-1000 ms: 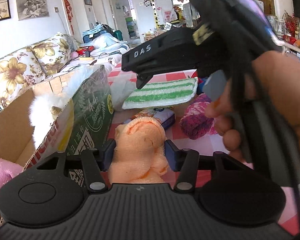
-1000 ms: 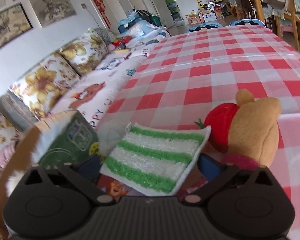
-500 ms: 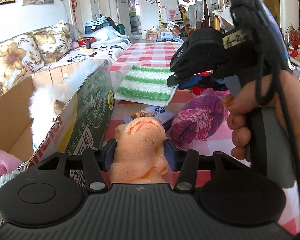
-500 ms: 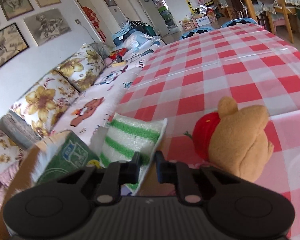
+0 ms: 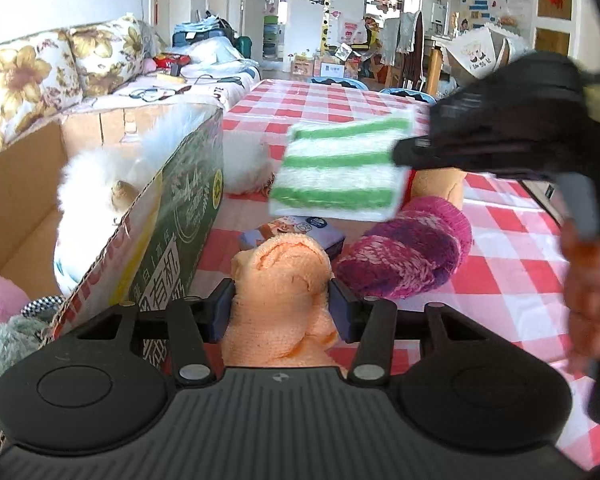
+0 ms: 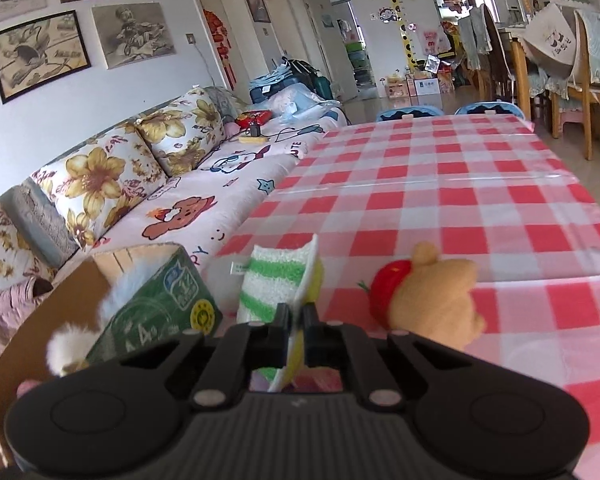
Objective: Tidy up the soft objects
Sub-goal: 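Lift the orange plush with the left tool while the right tool lifts the striped sponge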
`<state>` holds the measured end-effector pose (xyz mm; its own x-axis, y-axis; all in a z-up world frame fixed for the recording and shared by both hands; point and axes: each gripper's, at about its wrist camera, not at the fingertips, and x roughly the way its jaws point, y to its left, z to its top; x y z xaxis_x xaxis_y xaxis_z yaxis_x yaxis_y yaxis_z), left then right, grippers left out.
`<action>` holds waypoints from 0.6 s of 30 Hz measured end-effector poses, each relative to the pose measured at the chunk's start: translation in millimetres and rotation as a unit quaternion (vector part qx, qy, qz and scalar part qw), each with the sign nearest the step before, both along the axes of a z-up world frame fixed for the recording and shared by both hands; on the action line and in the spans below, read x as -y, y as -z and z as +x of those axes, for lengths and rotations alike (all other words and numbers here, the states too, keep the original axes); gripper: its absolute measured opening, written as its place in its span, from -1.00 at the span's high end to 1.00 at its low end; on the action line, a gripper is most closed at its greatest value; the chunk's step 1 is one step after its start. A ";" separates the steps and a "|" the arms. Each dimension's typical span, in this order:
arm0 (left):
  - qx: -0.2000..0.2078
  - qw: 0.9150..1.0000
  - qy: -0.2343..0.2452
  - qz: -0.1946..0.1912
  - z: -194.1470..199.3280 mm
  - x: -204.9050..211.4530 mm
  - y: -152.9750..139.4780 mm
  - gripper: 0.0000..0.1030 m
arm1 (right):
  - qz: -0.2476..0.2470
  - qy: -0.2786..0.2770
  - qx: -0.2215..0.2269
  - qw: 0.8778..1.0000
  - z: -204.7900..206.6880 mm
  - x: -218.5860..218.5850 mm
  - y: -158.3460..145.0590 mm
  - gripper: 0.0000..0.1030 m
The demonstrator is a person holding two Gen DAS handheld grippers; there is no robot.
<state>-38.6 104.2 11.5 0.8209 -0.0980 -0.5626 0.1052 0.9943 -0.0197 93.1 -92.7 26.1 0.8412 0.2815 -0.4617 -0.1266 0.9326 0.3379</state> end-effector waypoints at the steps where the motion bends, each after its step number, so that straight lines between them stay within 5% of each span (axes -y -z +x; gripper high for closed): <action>1: -0.002 1.000 0.000 -0.005 -0.1 -0.1 -0.1 -0.16 | 0.002 0.003 0.002 1.000 -6.9 4.3 -2.8 0.94; 11: -0.021 0.998 0.012 -0.052 -1.2 -7.6 -0.1 -0.16 | -0.013 0.018 0.024 0.999 -99.0 21.3 -14.9 0.99; 18: -0.038 0.996 0.043 -0.064 -18.7 -2.3 -2.4 -0.16 | 0.032 0.051 -0.021 0.998 -148.3 30.7 8.6 0.99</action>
<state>-57.3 106.5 13.9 0.7622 -0.2413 -0.6007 0.1835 0.9704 -0.1569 -55.2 -123.4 17.5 0.8472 0.2259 -0.4809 -0.0167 0.9160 0.4008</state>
